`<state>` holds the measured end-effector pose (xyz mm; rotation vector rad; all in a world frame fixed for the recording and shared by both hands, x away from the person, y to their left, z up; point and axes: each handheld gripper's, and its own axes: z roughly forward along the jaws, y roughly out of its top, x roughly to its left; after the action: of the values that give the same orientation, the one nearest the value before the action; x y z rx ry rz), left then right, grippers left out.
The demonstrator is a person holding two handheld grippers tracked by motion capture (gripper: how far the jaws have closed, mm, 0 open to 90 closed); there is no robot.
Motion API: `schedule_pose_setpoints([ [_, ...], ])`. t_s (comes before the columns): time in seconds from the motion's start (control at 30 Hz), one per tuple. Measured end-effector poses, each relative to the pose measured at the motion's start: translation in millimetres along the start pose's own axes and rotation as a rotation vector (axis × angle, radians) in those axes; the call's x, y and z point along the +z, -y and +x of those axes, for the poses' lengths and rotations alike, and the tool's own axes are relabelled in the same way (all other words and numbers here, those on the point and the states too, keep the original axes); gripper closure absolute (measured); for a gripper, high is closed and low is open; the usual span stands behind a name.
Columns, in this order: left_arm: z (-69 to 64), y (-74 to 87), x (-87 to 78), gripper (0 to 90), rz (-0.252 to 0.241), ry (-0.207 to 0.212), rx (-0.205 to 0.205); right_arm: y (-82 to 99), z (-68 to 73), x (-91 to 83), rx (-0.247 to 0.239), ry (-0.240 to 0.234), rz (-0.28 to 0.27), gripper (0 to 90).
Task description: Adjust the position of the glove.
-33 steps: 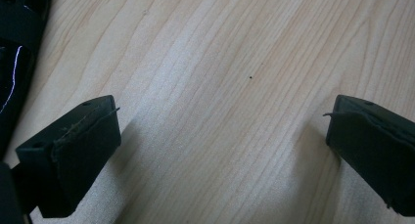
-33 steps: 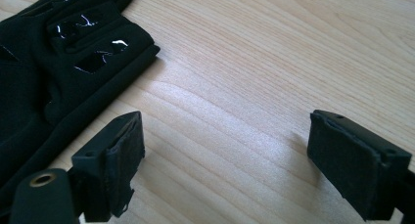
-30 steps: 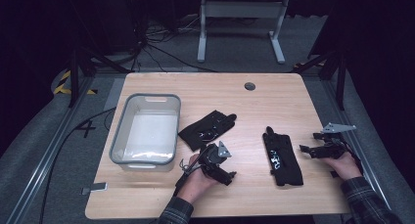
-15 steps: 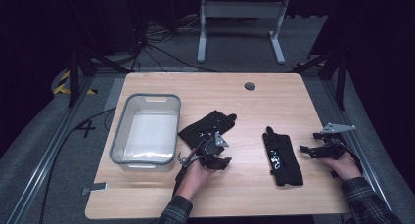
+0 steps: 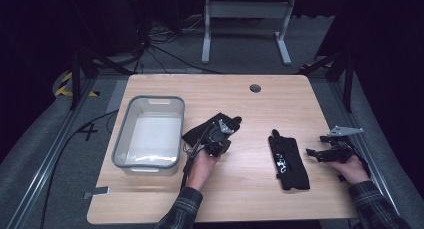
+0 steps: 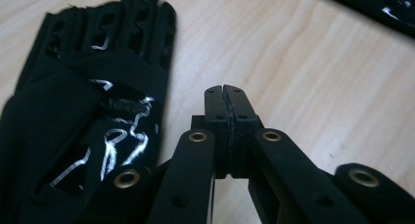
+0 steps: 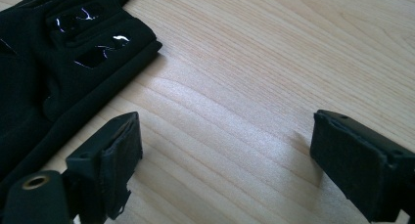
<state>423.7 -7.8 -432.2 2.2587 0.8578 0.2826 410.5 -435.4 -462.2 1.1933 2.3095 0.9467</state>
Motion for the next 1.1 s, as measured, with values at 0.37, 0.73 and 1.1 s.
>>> schedule_pose_setpoints([
  [0.37, 17.7, -23.5, 25.2, 89.7, -0.006, -0.03, -0.02, -0.1, -0.1, -0.1, -0.001, 0.0, 0.001, 12.4],
  [0.73, 28.4, -24.7, 45.8, 89.8, 0.023, -0.048, -0.01, 0.0, 0.0, 0.0, 0.0, 0.0, 0.0, 12.4],
  [1.1, 25.3, -23.3, 49.3, 90.0, 0.033, -0.025, -0.009, 0.0, 0.0, 0.0, 0.0, 0.001, 0.0, 12.4],
])
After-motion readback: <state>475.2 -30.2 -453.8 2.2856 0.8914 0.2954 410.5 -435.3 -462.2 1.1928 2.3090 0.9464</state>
